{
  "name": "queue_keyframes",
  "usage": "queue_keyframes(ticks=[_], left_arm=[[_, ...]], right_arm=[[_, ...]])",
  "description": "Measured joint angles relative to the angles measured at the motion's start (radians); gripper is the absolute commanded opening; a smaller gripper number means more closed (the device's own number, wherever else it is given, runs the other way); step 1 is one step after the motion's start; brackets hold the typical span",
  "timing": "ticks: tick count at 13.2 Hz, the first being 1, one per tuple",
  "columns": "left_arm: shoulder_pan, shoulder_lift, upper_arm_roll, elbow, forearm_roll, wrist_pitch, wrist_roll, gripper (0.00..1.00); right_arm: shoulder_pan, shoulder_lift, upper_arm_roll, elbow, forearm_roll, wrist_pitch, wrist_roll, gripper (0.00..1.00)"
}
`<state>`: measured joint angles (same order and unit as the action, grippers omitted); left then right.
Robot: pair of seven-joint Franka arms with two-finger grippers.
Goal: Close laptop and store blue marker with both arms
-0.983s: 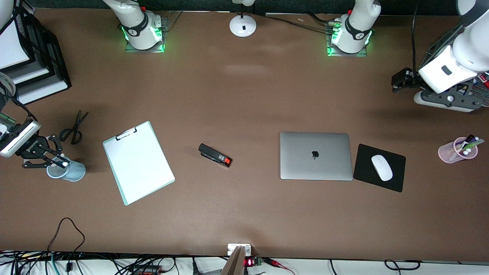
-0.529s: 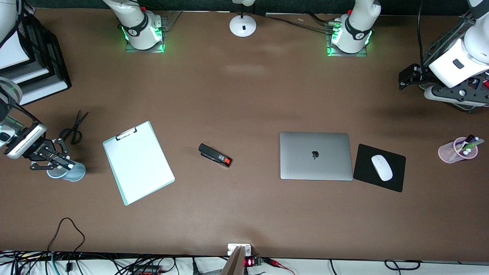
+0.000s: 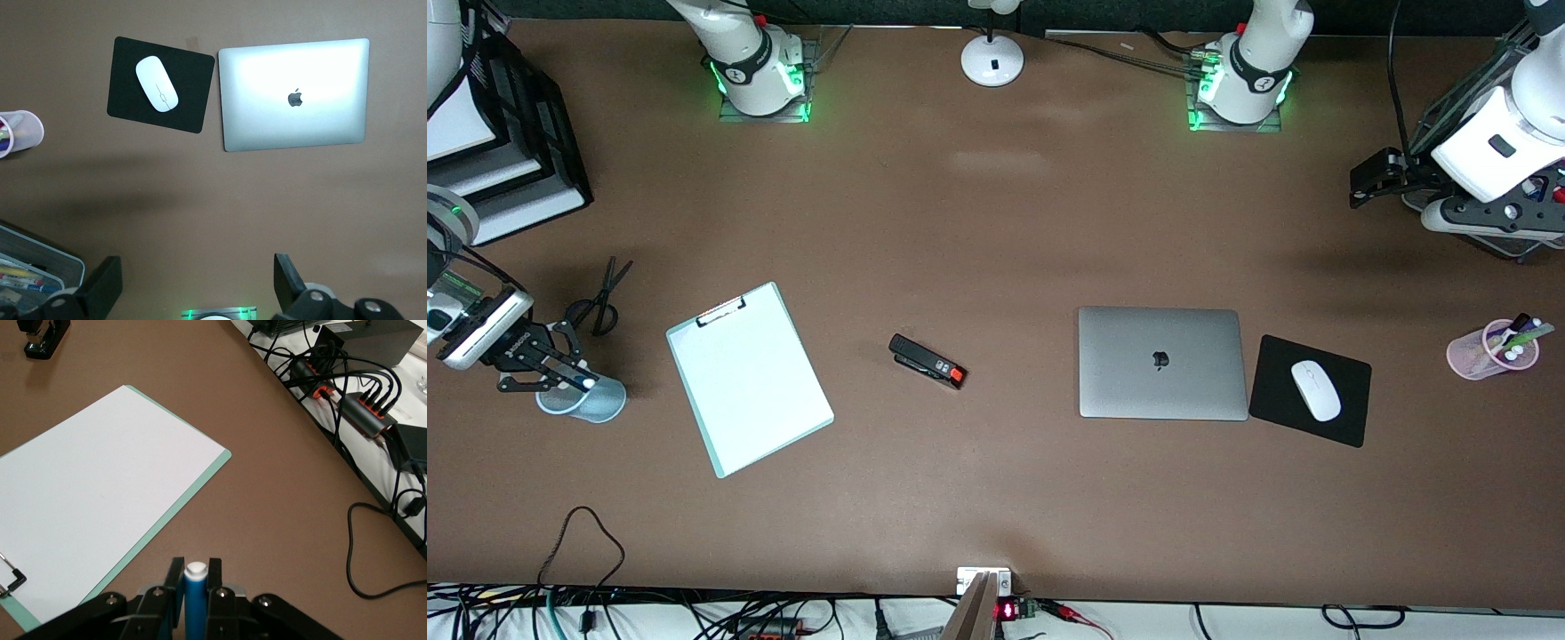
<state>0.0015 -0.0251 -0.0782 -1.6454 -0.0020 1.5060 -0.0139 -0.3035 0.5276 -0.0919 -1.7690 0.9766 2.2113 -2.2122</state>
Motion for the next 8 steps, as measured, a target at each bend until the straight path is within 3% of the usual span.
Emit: queue_keyframes(ticks=[1, 8], left_arm=[[0.000, 0.000, 0.000, 0.005, 0.000, 0.001, -0.002, 1.00], [0.010, 0.008, 0.002, 0.021, 0.000, 0.001, -0.002, 1.00]], right_arm=[[-0.004, 0.003, 0.000, 0.002, 0.002, 0.000, 0.000, 0.99], [-0.014, 0.000, 0.002, 0.009, -0.008, -0.002, 0.136, 1.00]])
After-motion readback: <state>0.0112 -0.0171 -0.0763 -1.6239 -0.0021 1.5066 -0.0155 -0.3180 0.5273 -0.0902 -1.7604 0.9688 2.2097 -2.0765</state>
